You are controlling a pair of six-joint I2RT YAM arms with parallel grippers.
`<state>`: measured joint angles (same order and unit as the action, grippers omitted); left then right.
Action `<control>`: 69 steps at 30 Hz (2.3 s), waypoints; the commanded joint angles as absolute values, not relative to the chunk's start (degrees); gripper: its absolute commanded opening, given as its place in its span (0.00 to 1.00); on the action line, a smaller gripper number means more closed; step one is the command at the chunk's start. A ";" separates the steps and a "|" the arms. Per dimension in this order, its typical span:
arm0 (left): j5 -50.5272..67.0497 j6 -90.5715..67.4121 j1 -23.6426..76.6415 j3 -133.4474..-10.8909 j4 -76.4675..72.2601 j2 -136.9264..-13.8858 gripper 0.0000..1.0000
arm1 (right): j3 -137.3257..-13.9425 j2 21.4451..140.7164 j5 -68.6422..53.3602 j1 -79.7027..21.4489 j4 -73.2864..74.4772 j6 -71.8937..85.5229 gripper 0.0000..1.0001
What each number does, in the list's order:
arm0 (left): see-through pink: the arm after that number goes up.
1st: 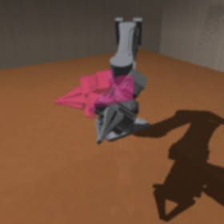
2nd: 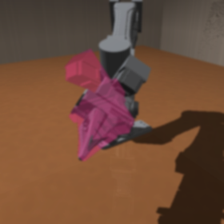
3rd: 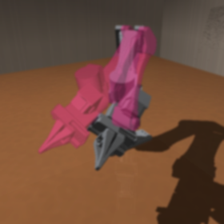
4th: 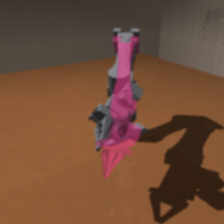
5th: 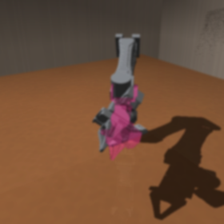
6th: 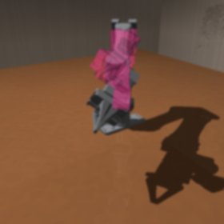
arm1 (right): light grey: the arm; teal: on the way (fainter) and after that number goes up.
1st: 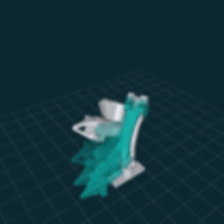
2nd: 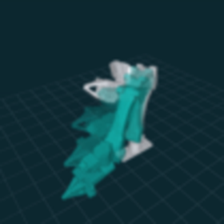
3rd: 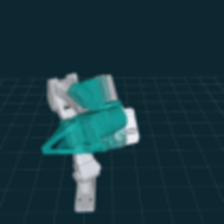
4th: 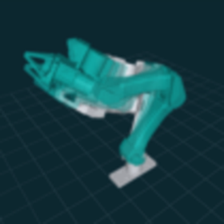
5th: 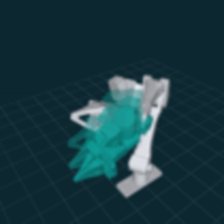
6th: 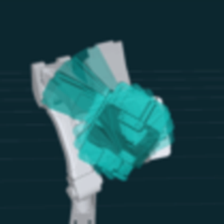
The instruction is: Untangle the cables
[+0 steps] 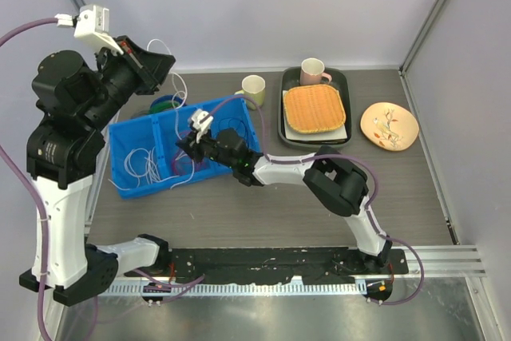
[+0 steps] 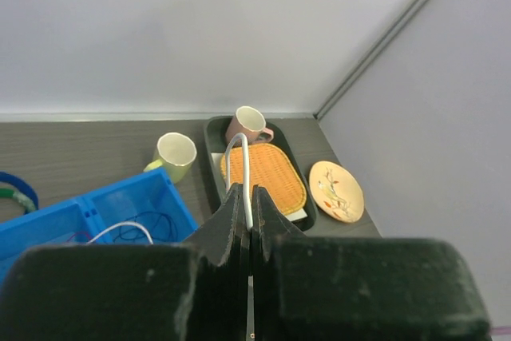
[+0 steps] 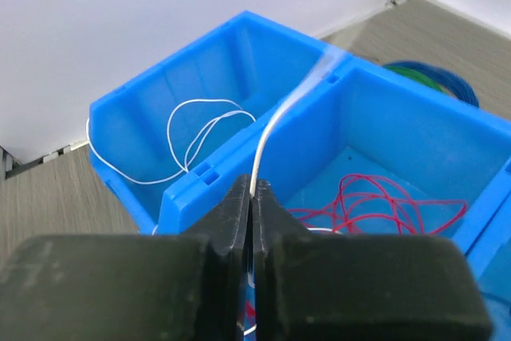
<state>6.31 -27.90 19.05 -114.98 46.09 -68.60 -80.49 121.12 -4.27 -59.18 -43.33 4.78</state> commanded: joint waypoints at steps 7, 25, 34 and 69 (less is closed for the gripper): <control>-24.06 -30.13 19.16 -105.58 46.76 -59.87 0.00 | -86.12 112.68 1.50 -60.03 -43.77 10.89 0.01; -52.92 -42.54 15.30 -71.20 45.89 -48.34 0.00 | -131.21 133.41 -21.71 -60.82 -25.39 14.86 0.01; -32.39 -43.07 0.28 -62.32 38.25 -49.74 0.00 | -140.26 146.85 -19.60 -61.17 -30.60 16.00 0.01; -2.55 -44.74 -17.40 -53.00 29.44 -64.25 0.27 | -109.17 121.21 18.87 -62.93 1.93 -4.04 0.66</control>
